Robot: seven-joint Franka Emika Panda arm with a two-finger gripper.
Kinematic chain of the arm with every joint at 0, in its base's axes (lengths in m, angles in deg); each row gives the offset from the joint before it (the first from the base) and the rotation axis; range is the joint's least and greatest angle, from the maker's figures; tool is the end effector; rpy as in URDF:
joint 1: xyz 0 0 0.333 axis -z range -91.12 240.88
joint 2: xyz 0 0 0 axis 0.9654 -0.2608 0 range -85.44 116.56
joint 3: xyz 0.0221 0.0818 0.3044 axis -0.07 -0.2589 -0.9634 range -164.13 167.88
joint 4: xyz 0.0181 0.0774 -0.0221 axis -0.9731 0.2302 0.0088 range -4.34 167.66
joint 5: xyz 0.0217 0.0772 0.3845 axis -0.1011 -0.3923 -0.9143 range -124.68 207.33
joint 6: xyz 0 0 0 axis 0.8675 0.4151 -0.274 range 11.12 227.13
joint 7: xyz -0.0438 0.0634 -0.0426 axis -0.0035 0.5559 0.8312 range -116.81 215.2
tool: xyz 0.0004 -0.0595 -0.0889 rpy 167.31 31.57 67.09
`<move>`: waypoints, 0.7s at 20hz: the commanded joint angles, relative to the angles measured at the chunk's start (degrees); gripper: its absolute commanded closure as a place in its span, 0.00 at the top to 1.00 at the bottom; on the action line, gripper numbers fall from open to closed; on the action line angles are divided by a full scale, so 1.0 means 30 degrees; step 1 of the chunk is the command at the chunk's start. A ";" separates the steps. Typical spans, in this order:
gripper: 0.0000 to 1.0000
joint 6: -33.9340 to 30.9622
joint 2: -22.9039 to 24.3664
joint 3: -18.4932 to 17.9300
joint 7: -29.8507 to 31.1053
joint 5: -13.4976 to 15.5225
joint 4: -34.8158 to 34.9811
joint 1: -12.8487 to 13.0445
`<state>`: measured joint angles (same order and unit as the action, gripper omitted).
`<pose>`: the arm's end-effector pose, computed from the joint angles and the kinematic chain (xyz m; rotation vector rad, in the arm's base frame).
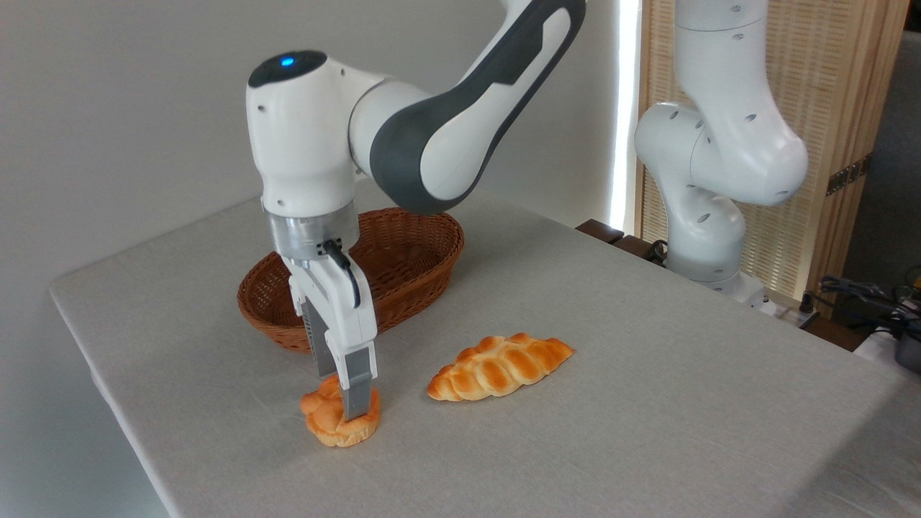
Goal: Put bread into the basket
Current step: 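Lower the gripper onto the small round bun and close on it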
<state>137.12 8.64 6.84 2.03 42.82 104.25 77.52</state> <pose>0.5874 -0.0780 0.4216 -2.7951 1.4212 -0.1591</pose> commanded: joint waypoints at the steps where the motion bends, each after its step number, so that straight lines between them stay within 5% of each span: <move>1: 0.82 0.0201 -0.0450 0.0074 -0.0215 -0.0266 -0.0118 -0.0030; 4: 0.41 0.0143 -0.0508 0.0074 -0.0652 -0.0266 -0.0118 -0.0088; 5: 0.35 0.0085 -0.0509 0.0074 -0.0916 -0.0266 -0.0118 -0.0117; 14: 0.28 -0.0004 -0.0479 0.0045 -0.1122 -0.0267 -0.0380 -0.0147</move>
<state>137.09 8.04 6.83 -0.24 42.53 104.16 77.21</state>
